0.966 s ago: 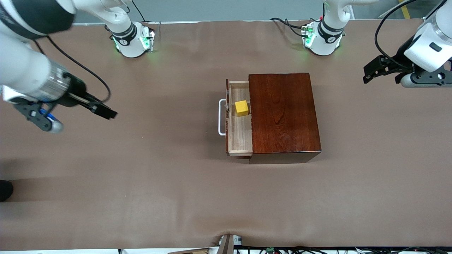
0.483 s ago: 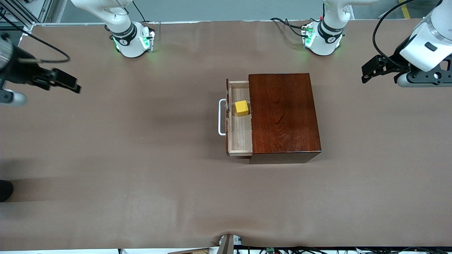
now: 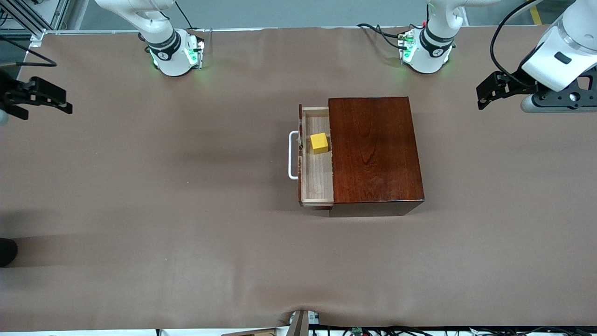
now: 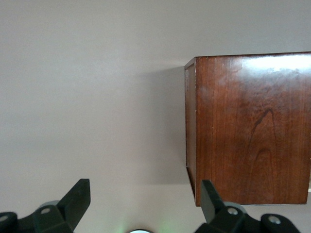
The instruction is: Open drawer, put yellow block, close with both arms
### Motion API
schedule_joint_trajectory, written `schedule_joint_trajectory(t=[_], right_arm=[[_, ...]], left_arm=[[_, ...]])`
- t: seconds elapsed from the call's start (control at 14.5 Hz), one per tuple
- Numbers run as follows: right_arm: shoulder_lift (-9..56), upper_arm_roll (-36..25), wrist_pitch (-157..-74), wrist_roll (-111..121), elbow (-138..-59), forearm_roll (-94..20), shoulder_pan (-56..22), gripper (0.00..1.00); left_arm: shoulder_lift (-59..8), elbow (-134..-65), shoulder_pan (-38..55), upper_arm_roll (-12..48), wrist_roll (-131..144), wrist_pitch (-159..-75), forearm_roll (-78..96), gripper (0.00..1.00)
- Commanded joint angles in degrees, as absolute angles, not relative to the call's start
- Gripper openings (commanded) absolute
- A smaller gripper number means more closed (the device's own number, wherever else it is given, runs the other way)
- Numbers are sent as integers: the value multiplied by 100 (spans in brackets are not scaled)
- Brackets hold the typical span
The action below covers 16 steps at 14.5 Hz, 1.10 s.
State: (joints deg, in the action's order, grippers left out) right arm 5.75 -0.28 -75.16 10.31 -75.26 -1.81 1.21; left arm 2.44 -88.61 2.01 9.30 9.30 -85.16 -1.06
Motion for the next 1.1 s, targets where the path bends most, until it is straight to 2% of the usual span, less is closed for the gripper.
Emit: schedule_joint_trajectory(t=[0.0,0.21,0.41,0.76,1.03], right_arm=[[-244,88,-8067,1389,-8672,-105,308,100],[-536,97,-8209,1397,-9097,-97,316,100],[-519,175,-8209,1397,-9035,-97,238,100],[-483,158,-8226,1362,-8991,-132,220,100],[-483,158,-8218,1354,-8965,-149,211,100]], left_arm=[[-69,-8604,220,1317,1081,-8455,-123,100],[-700,-8159,386,1835,1789,-8508,-167,100],[-1378,-7569,1000,1881,2765,-8595,-184,100],[-2230,-7410,2212,1828,5190,-9929,-185,100],[-3267,-6743,3197,1714,7141,-10861,-185,100]])
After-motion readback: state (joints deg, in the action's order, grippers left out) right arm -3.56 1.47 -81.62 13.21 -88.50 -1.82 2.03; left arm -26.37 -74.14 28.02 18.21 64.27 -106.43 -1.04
